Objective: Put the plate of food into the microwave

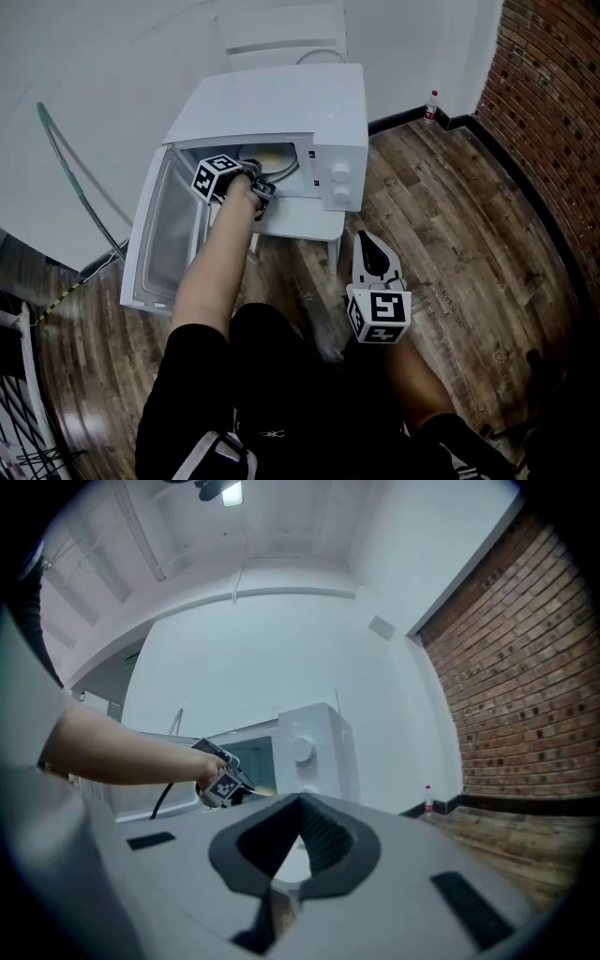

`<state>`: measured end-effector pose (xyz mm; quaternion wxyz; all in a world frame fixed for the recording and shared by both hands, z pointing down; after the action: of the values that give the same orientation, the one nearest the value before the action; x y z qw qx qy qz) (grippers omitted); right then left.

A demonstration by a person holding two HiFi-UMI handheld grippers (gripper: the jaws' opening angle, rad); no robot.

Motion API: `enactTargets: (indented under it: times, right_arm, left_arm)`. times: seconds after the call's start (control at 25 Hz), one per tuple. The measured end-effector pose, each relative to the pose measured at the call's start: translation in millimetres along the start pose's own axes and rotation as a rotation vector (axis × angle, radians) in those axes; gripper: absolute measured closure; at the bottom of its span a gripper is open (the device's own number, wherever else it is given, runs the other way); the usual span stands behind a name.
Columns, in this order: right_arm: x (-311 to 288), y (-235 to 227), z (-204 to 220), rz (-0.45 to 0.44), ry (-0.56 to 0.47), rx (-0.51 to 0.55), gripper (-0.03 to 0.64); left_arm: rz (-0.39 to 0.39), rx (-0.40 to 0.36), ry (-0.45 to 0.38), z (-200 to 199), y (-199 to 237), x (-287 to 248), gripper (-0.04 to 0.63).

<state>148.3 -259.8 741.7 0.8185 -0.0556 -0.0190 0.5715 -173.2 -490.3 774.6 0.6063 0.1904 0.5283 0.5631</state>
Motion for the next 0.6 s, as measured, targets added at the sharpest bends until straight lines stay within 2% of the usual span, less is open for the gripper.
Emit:
enactTargets:
  times: [0.12, 0.28, 0.52, 0.6]
  right_arm:
    - [2.7, -0.3, 5.1, -0.001, 0.007, -0.011, 0.611]
    - [5.2, 1.2, 12.4, -0.008, 0.023, -0.019, 0.611]
    - [3.7, 3.0, 17.0, -0.002, 0.034, -0.023, 0.611]
    - [2.6, 2.4, 18.4, 0.000, 0.039, -0.022, 0.611]
  left_arm:
    - [-0.057, -0.197, -0.018, -6.4, -5.1, -1.2, 0.560]
    - [-0.118, -0.434, -0.058, -14.9, -5.8, -1.8, 0.481]
    - [-0.204, -0.819, -0.045, -23.0, 0.0, -8.3, 0.381]
    - [-0.217, -0.925, -0.058, -24.7, -0.8, -8.3, 0.364]
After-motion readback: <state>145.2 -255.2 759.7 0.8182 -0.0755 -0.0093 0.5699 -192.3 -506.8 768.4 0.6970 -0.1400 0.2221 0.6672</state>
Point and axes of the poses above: the fingertips, and each gripper's own axes: x backward along the fingers, y to its left, z out of its underside, the point moved 10 cm from there along x, backward along the fingers, and after that the axes turned 2 degrees about -y, right-handed, at the moved point
